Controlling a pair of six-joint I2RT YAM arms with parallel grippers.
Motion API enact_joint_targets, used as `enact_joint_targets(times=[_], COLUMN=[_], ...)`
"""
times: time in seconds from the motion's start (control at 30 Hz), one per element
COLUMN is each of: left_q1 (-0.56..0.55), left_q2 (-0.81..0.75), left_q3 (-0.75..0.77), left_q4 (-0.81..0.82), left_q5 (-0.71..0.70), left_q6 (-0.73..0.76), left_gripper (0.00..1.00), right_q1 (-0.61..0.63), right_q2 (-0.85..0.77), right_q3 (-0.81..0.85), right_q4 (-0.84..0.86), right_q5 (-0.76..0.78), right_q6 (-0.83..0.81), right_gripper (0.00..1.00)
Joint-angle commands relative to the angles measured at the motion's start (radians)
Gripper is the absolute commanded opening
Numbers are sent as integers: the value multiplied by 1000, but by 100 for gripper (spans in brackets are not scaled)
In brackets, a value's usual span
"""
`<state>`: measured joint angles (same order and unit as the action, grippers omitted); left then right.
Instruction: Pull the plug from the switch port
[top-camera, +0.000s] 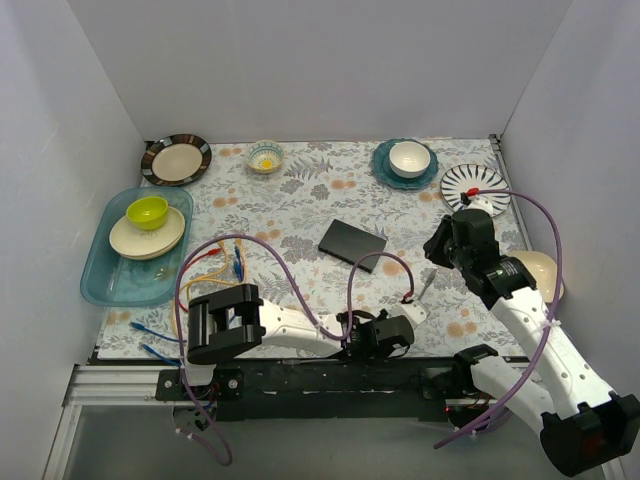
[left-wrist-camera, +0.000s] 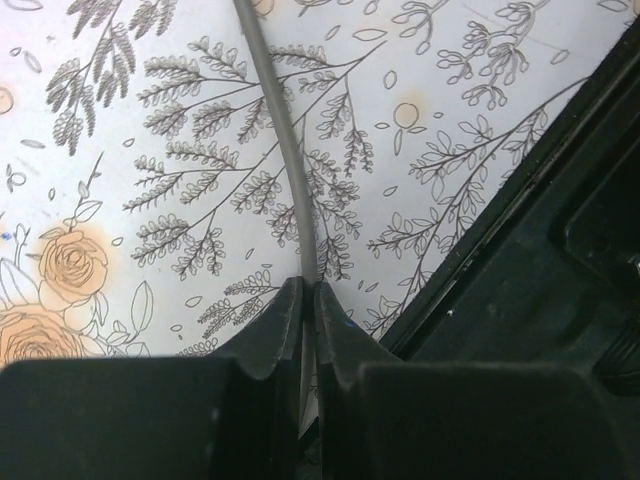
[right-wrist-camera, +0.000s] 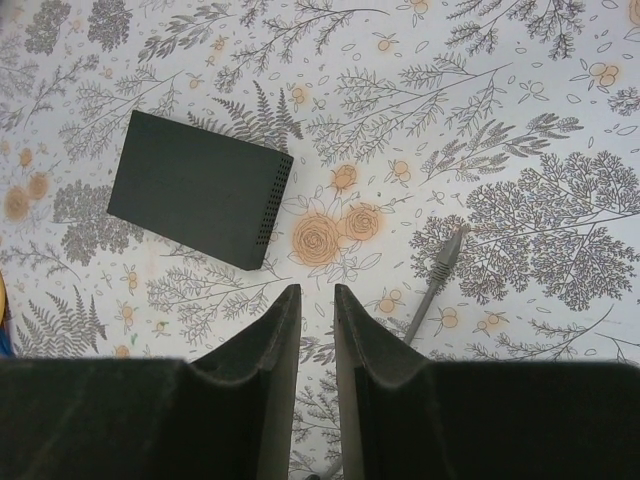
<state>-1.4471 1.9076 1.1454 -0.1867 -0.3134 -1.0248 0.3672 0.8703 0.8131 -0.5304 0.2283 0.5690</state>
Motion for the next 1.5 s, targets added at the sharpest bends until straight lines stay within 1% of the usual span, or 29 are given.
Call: enact_joint_targets(times=[0.0, 0.03, 0.1, 0.13, 0.17, 0.2, 0.23, 0.3, 0.33, 0.37, 0.4, 0.43, 0.5, 0.53, 0.73, 0.77, 0.8, 0.87, 0.9, 0.93, 1.03, 1.1, 1.17, 1.2, 1.27, 1.3, 1.33, 1.43, 1.47], left_q1=[7, 40, 92, 158, 194, 227, 299, 388, 481, 528, 575, 675, 763, 831, 1000, 1014, 1030, 1059, 1062, 1062, 1061, 1047, 993, 973, 935, 929, 929, 929, 929], left_q2=[24, -54, -131, -215, -251, -292, -356, -428, -459, -516, -533, -542, -527, -515, -455, -455, -459, -489, -505, -527, -536, -504, -454, -429, -383, -319, -282, -116, -81], left_q3=[-96, -96, -95, -90, -85, -78, -53, -27, -12, -9, -4, -1, -1, -9, -139, -156, -188, -203, -204, -184, -91, -34, 25, 45, 74, 83, 95, 175, 200], left_q4=[-304, -357, -417, -478, -505, -542, -607, -629, -628, -626, -623, -626, -645, -657, -645, -642, -637, -625, -619, -608, -565, -542, -462, -435, -338, -308, -263, -229, -227], left_q5=[-139, -153, -168, -173, -185, -263, -301, -337, -332, -326, -316, -272, -233, -198, -93, -72, -60, -52, -52, -52, -17, 14, 25, 28, 57, 80, 117, 160, 163], left_q6=[-112, -142, -263, -306, -337, -407, -437, -463, -460, -457, -451, -440, -442, -446, -466, -474, -477, -488, -491, -488, -446, -429, -411, -409, -409, -411, -411, -413, -417], left_gripper=[0, 0, 0, 0, 0, 0, 0, 0, 0, 0, 0, 0, 0, 0, 0, 0, 9, 29, 45, 54, 69, 72, 72, 72, 70, 70, 68, 56, 49], right_q1=[-5, -7, -7, -5, -5, -7, -7, -7, -7, -7, -7, -7, -7, -7, -7, -8, -8, -7, -7, -8, -8, -8, -8, -8, -8, -8, -8, -8, -8], right_q2=[-21, -19, -25, -28, -31, -34, -39, -36, -30, -25, -18, -2, 10, 21, 55, 56, 59, 64, 65, 73, 101, 127, 179, 199, 252, 271, 303, 393, 424], right_q3=[23, 27, 24, 23, 12, 5, -2, -22, -28, -32, -34, -32, -28, -28, -5, -3, -3, -11, -14, -17, -28, -31, -34, -37, -43, -54, -63, -90, -86], right_q4=[-2, -5, -5, -2, 0, 6, 18, 36, 43, 49, 56, 58, 72, 78, 79, 79, 76, 79, 84, 87, 107, 121, 132, 142, 156, 180, 194, 285, 299], right_q5=[39, 40, 43, 43, 40, 37, 34, 14, 5, -13, -21, -29, -49, -55, -64, -64, -64, -66, -67, -67, -78, -93, -121, -132, -167, -179, -194, -283, -314], right_q6=[6, 5, 8, 14, 17, 20, 26, 37, 43, 48, 49, 51, 52, 54, 37, 37, 34, 34, 34, 34, 34, 32, 35, 35, 40, 43, 45, 61, 69], right_gripper=[27, 27, 27, 27, 27, 27, 27, 27, 27, 27, 27, 27, 27, 26, 27, 27, 27, 27, 27, 26, 27, 27, 24, 17, 8, 1, 1, 1, 1])
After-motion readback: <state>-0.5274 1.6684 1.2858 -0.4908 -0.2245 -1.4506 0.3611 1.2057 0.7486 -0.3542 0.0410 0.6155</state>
